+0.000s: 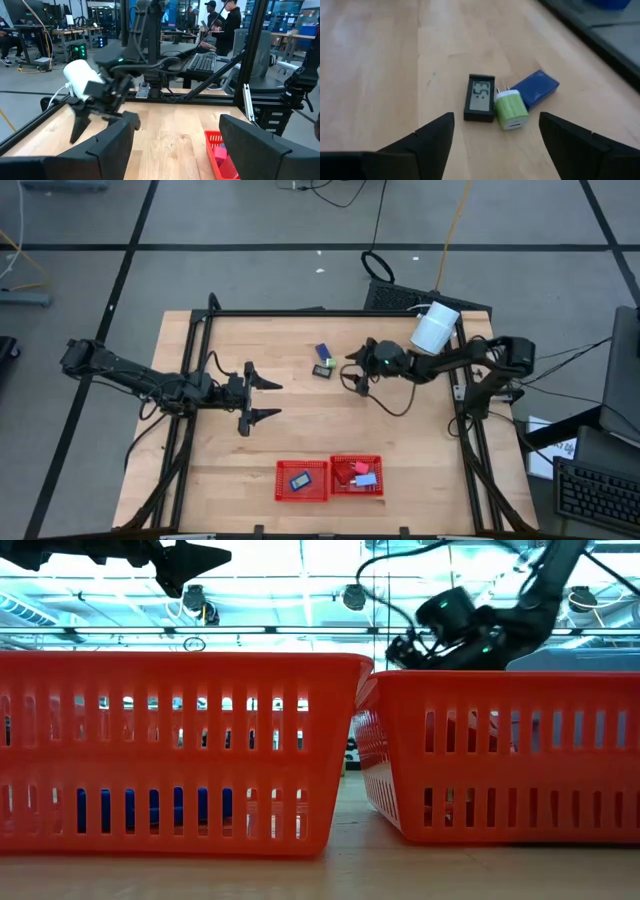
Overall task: Pick & Place Office items
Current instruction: Put the green charger adapter into the right red bin
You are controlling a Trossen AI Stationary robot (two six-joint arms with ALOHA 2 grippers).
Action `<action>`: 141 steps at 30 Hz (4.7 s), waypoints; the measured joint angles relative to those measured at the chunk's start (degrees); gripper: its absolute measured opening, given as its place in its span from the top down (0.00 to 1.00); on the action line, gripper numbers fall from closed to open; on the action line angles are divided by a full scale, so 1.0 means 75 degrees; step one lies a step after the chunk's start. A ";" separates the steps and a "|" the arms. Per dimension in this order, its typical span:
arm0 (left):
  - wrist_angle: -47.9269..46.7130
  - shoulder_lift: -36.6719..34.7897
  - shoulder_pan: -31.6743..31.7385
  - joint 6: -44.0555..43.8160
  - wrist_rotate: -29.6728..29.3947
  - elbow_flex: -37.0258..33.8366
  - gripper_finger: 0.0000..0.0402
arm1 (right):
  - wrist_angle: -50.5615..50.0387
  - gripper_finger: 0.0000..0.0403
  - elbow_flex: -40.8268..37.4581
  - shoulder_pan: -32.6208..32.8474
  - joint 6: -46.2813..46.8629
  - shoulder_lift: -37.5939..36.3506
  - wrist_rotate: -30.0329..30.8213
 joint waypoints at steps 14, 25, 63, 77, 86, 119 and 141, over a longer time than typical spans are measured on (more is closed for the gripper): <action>0.0006 0.0000 0.0000 -0.0019 0.0000 0.0000 0.31 | -0.1984 0.31 0.2404 -0.0703 -0.0893 0.1984 -0.0873; -0.0003 0.0000 0.0009 -0.0013 0.0000 0.0000 0.29 | -0.2396 0.33 0.2558 -0.0706 -0.1165 0.2279 -0.1059; 0.0006 0.0000 0.0009 -0.0012 0.0002 0.0000 0.33 | -0.1928 0.50 0.2559 -0.0376 -0.0570 0.2270 -0.0408; 0.0056 0.0000 0.0009 -0.0015 0.0000 0.0000 0.33 | -0.1814 0.53 0.2559 -0.0368 -0.1135 0.2270 -0.0873; 0.0064 0.0000 0.0009 -0.0017 0.0000 0.0000 0.33 | -0.1818 0.60 0.2559 -0.0331 -0.1157 0.2270 -0.0840; 0.0055 0.0000 0.0009 -0.0043 0.0000 0.0000 0.33 | -0.1101 0.42 0.2559 -0.0236 -0.2047 0.2487 -0.0823; -0.0003 0.0002 0.0006 0.0000 0.0003 0.0000 0.33 | -0.1120 0.61 0.2556 -0.0257 -0.1705 0.2827 -0.1537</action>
